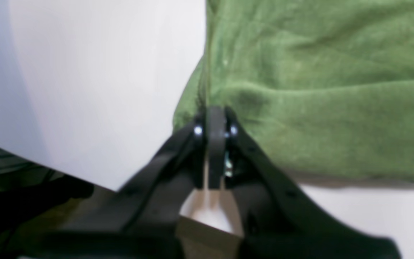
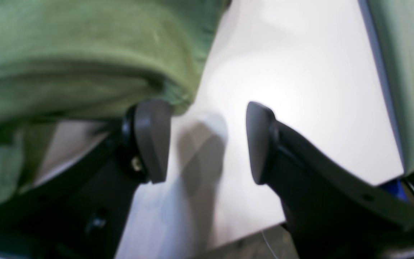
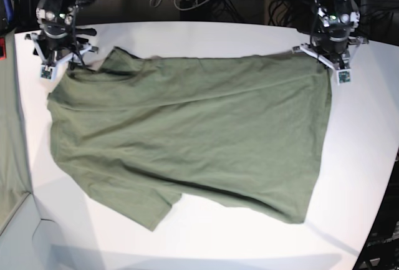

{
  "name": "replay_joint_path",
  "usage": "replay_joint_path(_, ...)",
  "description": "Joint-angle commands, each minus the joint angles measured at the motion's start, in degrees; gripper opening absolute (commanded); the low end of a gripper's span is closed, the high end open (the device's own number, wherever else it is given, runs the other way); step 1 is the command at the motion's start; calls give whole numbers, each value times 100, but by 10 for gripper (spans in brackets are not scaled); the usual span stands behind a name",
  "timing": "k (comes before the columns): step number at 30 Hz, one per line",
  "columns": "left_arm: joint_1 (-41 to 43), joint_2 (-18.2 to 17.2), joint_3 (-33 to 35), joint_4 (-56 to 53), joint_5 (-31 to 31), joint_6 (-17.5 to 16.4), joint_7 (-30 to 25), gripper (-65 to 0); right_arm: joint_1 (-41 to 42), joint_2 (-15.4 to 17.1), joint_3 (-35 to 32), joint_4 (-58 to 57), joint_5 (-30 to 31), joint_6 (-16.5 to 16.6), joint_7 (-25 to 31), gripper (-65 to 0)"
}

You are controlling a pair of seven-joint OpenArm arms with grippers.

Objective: Layout the t-shirt on the table in an organized manner, then fold the t-shirt properly
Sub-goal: 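Lower the right gripper onto the shirt near its shoulder and grasp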

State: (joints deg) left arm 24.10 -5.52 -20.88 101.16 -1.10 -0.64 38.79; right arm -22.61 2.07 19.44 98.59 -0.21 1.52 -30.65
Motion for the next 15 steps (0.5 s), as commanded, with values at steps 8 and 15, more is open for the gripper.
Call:
replay_joint_path(8, -23, -42, -26, 95, 27, 25, -103, -646, 41, 35, -15, 80, -10, -33, 107, -314)
replay_joint_path(15, -23, -42, -26, 95, 27, 25, -103, -646, 138, 26, -41, 89, -1, -33, 98, -314)
